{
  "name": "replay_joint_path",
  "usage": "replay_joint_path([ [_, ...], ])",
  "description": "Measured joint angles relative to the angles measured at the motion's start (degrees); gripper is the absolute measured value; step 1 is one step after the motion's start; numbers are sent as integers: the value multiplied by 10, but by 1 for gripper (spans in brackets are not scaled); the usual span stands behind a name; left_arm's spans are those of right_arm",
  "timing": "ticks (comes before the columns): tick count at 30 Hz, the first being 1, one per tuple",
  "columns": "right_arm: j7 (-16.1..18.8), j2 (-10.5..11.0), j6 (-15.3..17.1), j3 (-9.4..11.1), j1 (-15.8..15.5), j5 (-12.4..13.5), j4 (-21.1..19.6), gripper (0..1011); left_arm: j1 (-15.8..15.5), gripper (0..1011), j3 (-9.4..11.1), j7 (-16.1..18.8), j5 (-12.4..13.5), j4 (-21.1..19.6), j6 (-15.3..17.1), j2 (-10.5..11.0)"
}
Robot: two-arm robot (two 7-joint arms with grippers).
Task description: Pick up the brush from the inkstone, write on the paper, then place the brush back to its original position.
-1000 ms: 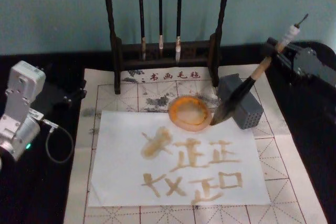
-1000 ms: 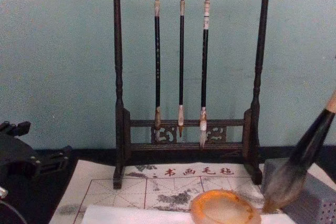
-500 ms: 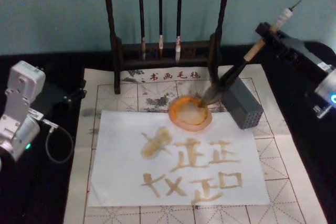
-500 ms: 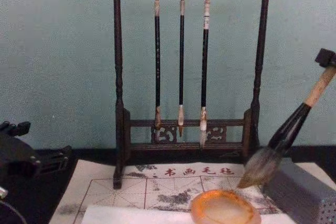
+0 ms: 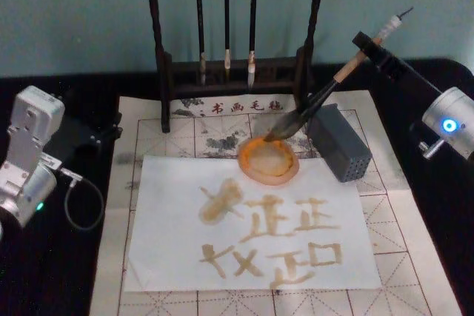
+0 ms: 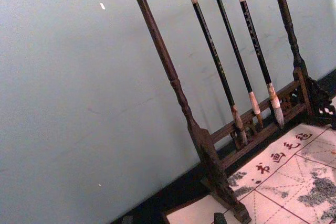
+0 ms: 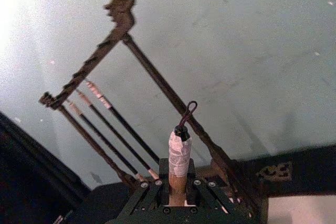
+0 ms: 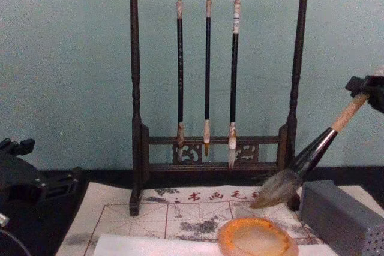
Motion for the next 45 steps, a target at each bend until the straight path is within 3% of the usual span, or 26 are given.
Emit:
replay_joint_path([
  [10, -44, -20, 21, -6, 12, 41, 26, 183, 0, 1001, 0, 0, 0, 0, 0, 0],
  [19, -65, -23, 31, -14, 14, 64, 32, 183, 0, 1001, 0, 0, 0, 0, 0, 0],
  [45, -112, -16, 19, -42, 12, 98, 38, 183, 0, 1001, 0, 0, 0, 0, 0, 0],
])
